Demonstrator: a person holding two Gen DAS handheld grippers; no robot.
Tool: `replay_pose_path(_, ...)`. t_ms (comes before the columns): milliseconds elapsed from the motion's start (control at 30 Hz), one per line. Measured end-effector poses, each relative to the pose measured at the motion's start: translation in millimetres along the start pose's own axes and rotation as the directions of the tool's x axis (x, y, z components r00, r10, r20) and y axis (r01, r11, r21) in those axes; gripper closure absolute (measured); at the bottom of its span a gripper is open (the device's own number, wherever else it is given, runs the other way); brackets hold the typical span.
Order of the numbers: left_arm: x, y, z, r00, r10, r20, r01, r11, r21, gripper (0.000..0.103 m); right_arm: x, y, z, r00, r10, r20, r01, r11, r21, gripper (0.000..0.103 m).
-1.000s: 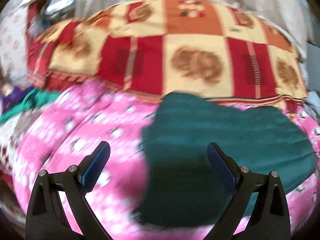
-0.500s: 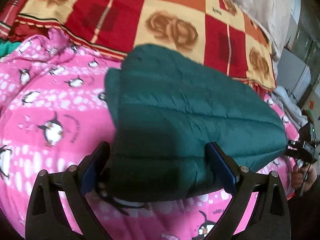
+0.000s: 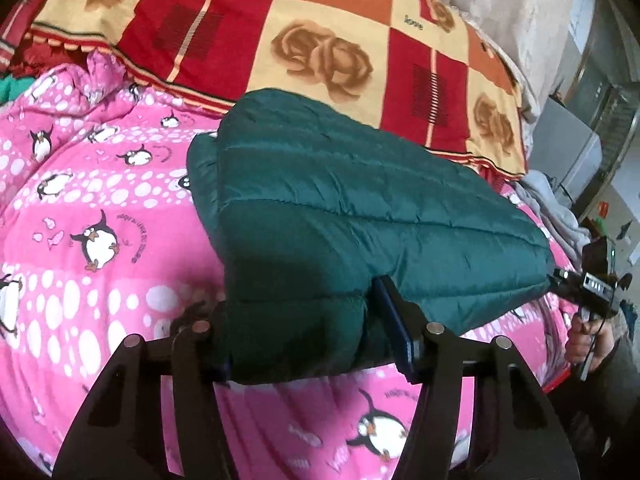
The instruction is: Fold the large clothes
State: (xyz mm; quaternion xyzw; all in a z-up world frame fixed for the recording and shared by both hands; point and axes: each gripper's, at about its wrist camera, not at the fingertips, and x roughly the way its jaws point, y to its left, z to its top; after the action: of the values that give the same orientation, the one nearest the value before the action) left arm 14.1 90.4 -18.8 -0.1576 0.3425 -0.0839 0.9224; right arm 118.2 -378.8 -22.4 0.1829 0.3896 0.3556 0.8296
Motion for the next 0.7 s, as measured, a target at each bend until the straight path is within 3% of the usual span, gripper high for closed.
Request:
replay_pose_path(200,-26,-10,-16,1.0,-0.009,0.027,0.009,1.0,0.002,0.045,-23,16,-12,1.0,-0.008,-0.005,0.008,1.0,-0.011,0.063)
replay_pose_path(333,-29,-15,-24,0.999,0.023,0.024,-0.023,1.0,0.001,0.043,-31,18,-25,0.999,-0.042,-0.015,0.042,0.999,0.01,0.063)
replay_pose_path(433,-19,-11,-24,0.997,0.071,-0.011,-0.071,0.997,-0.029,0.024,-27,10,-30,0.996,-0.078,-0.034,0.081,0.995,0.067,0.054)
replay_pose_path(500,-16,-5,-24,0.997,0.071,-0.029,-0.073,0.995,-0.07,0.021,-28,5,-31,0.996,-0.079,-0.036,0.083,0.99,0.118,0.049)
replay_pose_path(633,-26,-2,-26,0.997,0.08,-0.005,-0.08,0.992,-0.097,0.021,-42,4,-33,0.996,-0.091,0.003,0.089,0.979,0.186,0.049)
replay_pose_path(700,-37,-2,-25,0.995,0.095,0.036,-0.091,0.99,-0.106,0.021,-59,7,-32,0.987,-0.142,0.073,0.126,0.974,0.187,0.049)
